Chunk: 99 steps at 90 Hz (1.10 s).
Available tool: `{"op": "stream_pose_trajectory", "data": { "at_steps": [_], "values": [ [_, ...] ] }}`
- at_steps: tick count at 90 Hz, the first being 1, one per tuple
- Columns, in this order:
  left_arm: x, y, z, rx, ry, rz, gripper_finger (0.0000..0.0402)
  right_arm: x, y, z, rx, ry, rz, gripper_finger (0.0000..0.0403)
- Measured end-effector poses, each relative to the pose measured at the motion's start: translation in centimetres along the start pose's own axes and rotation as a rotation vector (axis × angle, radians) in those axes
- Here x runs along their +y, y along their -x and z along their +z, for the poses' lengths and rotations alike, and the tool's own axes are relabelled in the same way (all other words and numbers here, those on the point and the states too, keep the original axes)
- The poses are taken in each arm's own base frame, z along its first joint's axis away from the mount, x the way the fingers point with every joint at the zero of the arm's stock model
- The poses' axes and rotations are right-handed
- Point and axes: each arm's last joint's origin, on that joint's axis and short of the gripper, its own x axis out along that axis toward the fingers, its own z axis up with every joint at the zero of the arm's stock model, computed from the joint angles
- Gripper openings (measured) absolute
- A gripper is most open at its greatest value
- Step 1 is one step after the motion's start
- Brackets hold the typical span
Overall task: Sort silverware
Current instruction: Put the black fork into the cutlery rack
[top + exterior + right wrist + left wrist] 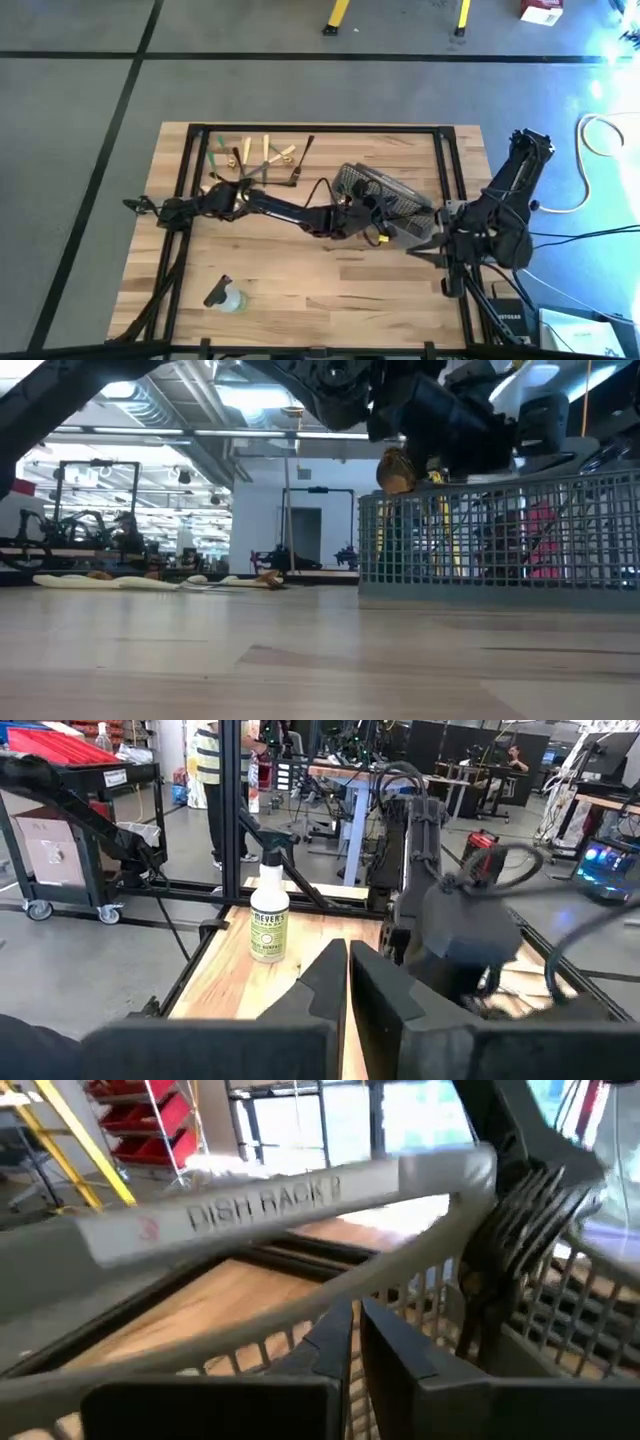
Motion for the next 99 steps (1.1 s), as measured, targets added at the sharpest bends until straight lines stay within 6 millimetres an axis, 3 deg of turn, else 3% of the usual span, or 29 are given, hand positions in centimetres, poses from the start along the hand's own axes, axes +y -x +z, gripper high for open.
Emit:
{"op": "stream_pose_trajectory", "data": {
  "at_steps": [21, 30, 38, 53, 67, 85, 99],
  "values": [
    [-0.1, 2.8, 5.2, -0.078, -0.054, 0.055, 0.001, 0.7, -0.5, -0.6, 0.027, 0.029, 0.006, 0.0],
    [0.3, 3.8, 6.5, -0.057, -0.086, 0.093, 0.001, 0.8, -0.5, -0.8, 0.032, 0.038, 0.005, 0.0],
    [1.9, 3.6, 5.8, 0.004, -0.119, 0.116, 0.001, 0.8, -0.5, -0.7, 0.03, 0.035, 0.003, 0.0],
    [5.8, 4.2, 2.5, 0.124, -0.054, 0.183, 0.001, 1.3, 0.2, -0.8, 0.026, 0.043, 0.034, 0.0],
    [8.8, 8.0, 2.0, -0.008, 0.053, 0.219, 0.001, 1.7, 0.8, -0.8, 0.023, 0.054, 0.061, 0.0],
    [13.1, 13.3, -0.1, -0.192, 0.122, 0.265, 0.001, 1.8, 0.8, -0.9, 0.026, 0.101, 0.059, 0.0],
    [16.1, 15.2, -1.1, -0.006, -0.238, 0.425, 0.0004, 1.8, 0.9, -0.9, 0.027, 0.11, 0.058, 0.0]
  ]
}}
